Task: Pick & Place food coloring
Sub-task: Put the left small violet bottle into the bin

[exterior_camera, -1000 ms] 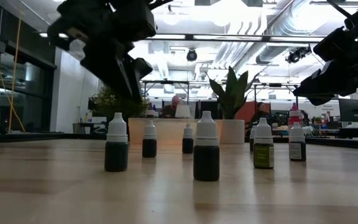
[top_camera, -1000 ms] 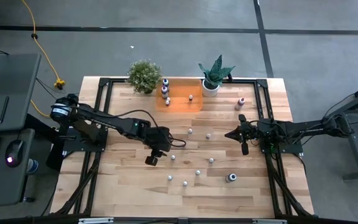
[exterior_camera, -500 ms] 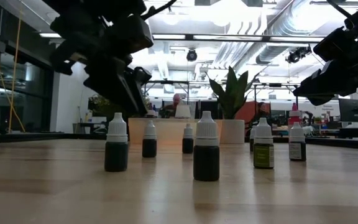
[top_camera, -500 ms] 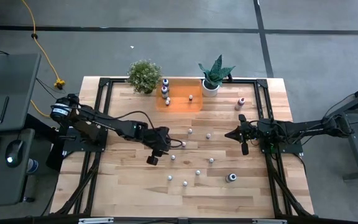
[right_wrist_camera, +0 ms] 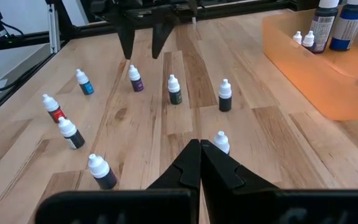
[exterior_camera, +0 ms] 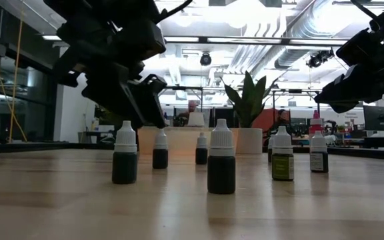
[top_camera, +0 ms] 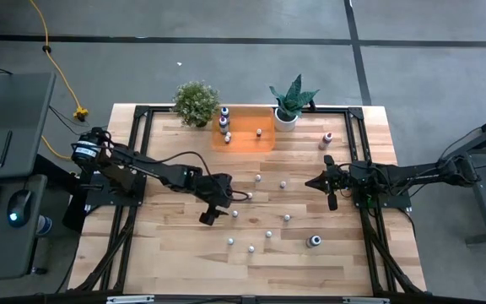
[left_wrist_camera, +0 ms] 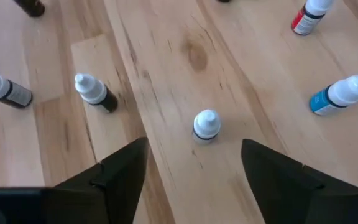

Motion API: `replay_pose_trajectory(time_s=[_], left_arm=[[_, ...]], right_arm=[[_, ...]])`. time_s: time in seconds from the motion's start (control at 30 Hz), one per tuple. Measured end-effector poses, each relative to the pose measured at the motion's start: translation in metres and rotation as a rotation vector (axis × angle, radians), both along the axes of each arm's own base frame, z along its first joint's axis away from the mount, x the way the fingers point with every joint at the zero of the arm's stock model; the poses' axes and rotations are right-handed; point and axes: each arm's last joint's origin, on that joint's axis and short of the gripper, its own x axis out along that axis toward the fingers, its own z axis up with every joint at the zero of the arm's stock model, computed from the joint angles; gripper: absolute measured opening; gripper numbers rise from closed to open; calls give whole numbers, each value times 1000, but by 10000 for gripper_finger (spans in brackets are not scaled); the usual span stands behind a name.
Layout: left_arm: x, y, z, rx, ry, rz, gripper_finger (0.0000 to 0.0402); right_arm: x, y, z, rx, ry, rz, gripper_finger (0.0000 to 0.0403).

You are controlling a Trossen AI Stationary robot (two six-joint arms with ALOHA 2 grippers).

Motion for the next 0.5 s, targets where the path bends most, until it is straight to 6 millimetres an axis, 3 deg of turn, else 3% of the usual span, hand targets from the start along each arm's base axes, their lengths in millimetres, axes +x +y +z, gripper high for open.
replay_pose_trajectory(time_s=[0.5], left_arm=[[11,-5,-10,-29,-12,-25,253]], right_arm=[[0,0,0,0,0,0,0]])
